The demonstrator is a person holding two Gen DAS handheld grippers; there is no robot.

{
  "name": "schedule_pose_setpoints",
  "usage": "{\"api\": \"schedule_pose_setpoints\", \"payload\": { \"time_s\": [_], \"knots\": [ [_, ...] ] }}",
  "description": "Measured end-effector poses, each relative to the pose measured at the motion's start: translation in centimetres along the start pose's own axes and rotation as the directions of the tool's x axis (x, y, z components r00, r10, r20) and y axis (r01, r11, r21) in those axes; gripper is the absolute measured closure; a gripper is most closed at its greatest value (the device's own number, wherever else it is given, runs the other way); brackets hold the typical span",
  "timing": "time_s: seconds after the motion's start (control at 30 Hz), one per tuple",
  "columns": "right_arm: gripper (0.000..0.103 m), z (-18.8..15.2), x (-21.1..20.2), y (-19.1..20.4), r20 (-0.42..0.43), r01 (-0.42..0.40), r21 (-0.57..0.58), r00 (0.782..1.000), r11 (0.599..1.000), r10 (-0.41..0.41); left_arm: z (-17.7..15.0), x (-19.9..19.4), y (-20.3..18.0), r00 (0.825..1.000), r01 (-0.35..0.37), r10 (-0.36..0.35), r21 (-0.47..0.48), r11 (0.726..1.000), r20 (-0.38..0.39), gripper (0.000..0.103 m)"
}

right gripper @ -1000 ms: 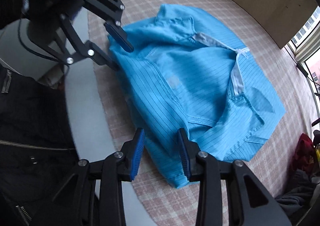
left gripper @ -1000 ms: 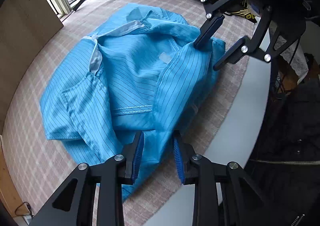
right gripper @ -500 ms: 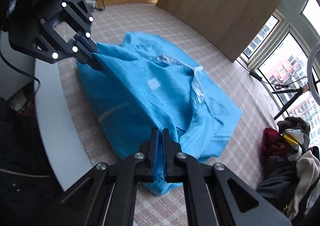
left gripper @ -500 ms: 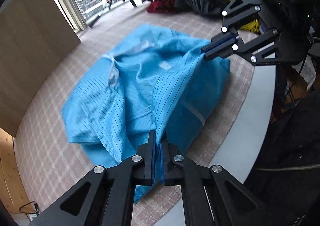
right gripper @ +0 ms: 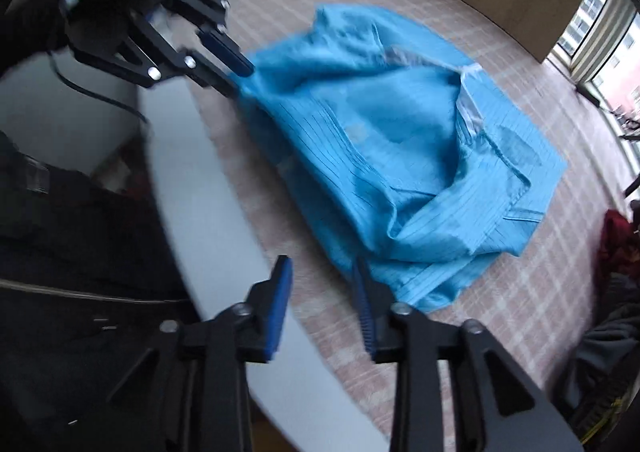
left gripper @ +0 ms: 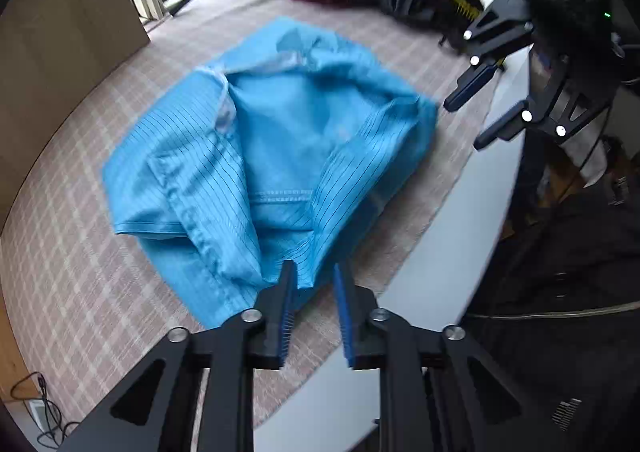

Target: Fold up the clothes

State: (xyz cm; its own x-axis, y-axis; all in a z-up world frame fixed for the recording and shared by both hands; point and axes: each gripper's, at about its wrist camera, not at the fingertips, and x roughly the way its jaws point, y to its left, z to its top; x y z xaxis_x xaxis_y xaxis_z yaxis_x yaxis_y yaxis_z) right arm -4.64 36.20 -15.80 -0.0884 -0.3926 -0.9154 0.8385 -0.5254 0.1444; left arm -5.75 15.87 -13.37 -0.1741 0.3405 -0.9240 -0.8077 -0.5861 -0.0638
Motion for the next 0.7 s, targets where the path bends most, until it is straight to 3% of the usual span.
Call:
{"api": "schedule_pose_setpoints", "payload": {
  "time_s": [0.07, 0.13, 0.2, 0.23, 0.33, 0.37, 0.47, 0.57, 0.7],
  "knots": [
    [0.045, 0.1, -2.2, -2.1, 0.093, -0.047, 0.098, 0.995, 0.994, 0.038, 0.2, -2.1, 1.6, 0.999, 0.007, -0.004, -0.065, 0.998, 0.046, 0.068],
    [0.042, -0.3, -3.2, -5.8, 0.186, -0.045, 0.26, 0.983, 0.964, -0.005, 0.4, -3.6, 4.1, 0.995, 0.004, 0.012, -0.161, 0.987, 0.095, 0.067],
    [0.042, -0.6, -4.3, -9.5, 0.269, -0.058, 0.416, 0.961, 0.908, -0.062, 0.5, -3.4, 7.7, 0.992, -0.016, 0.053, -0.306, 0.952, 0.114, 0.068],
    [0.043, -0.7, -4.2, -11.3, 0.302, -0.081, 0.486, 0.95, 0.87, -0.08, 0.7, -3.0, 9.3, 0.99, -0.026, 0.076, -0.376, 0.926, 0.119, 0.068],
    [0.068, -1.2, -2.5, -16.2, 0.383, -0.186, 0.666, 0.916, 0.723, -0.117, 1.8, -0.7, 13.5, 0.987, 0.057, 0.033, -0.522, 0.851, 0.16, 0.069],
    [0.07, -1.3, -1.9, -17.4, 0.396, -0.205, 0.701, 0.909, 0.683, -0.133, 2.4, 0.0, 14.1, 0.985, 0.068, 0.029, -0.538, 0.84, 0.17, 0.069],
    [0.071, 0.0, 0.3, -18.5, 0.385, -0.21, 0.718, 0.914, 0.663, -0.128, 4.6, 1.9, 15.1, 0.982, 0.109, -0.008, -0.523, 0.846, 0.191, 0.069],
    [0.071, 1.2, 2.8, -19.2, 0.355, -0.202, 0.727, 0.928, 0.656, -0.108, 6.5, 4.4, 15.3, 0.987, 0.114, -0.04, -0.509, 0.853, 0.153, 0.069],
    [0.072, 1.8, 5.7, -18.6, 0.193, -0.036, 0.708, 0.97, 0.706, -0.144, 6.4, 7.8, 14.7, 1.0, 0.015, -0.003, -0.467, 0.884, 0.027, 0.069]
  ]
}}
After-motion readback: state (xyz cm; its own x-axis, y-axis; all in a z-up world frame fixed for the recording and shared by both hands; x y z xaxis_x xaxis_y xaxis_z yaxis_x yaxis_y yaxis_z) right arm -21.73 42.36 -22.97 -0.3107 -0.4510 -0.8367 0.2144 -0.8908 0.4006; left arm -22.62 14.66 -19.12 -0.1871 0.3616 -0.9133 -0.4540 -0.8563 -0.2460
